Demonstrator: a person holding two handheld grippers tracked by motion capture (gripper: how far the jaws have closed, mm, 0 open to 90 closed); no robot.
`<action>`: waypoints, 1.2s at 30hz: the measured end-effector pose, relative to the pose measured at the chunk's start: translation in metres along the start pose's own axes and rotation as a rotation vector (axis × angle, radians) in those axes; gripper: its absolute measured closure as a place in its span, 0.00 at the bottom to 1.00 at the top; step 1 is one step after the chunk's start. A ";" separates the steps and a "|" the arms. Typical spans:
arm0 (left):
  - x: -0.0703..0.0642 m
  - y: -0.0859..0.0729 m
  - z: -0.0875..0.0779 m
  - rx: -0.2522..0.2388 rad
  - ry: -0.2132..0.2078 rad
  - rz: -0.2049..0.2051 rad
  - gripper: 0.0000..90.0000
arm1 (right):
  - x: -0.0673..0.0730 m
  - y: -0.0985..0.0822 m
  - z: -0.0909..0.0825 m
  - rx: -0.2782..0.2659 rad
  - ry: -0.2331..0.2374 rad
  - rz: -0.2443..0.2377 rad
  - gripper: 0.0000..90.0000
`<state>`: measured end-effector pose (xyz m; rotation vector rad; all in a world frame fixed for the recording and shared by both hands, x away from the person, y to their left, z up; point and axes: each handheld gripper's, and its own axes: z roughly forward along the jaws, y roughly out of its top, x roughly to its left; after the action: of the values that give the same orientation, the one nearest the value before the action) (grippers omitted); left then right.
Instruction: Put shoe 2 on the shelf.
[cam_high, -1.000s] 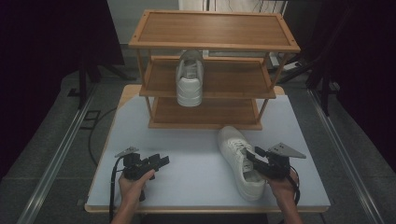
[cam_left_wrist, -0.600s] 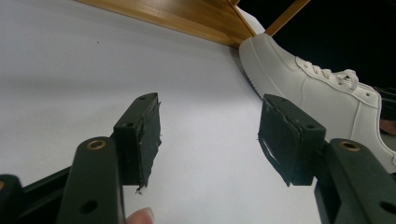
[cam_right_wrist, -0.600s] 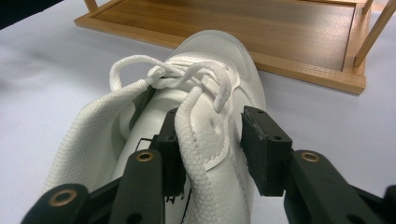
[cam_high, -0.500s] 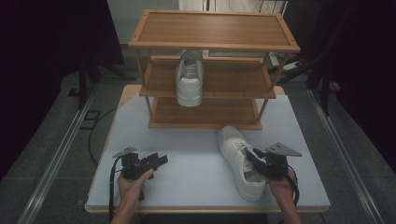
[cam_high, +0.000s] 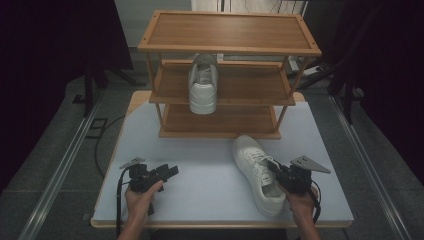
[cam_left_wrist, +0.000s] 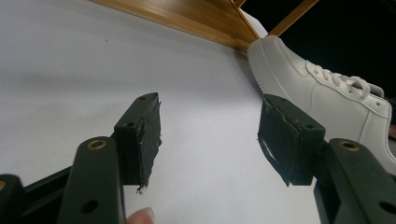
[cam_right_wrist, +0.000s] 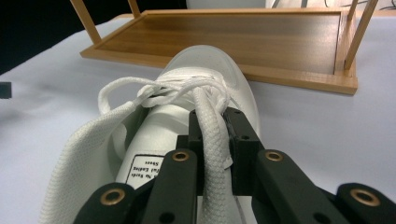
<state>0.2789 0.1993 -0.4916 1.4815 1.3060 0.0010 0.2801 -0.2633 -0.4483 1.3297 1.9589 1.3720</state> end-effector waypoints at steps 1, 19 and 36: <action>0.000 0.000 0.000 0.000 0.000 0.000 0.44 | 0.000 0.000 0.000 0.000 0.000 0.000 0.91; -0.002 0.002 -0.004 -0.010 -0.009 0.000 0.44 | 0.042 0.033 -0.043 -0.201 0.120 0.076 0.91; -0.002 0.002 -0.005 -0.011 -0.012 0.000 0.44 | 0.057 0.085 -0.059 -0.296 0.146 0.085 0.91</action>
<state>0.2766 0.2021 -0.4873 1.4696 1.2946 -0.0005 0.2492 -0.2380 -0.3373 1.2134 1.7176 1.7657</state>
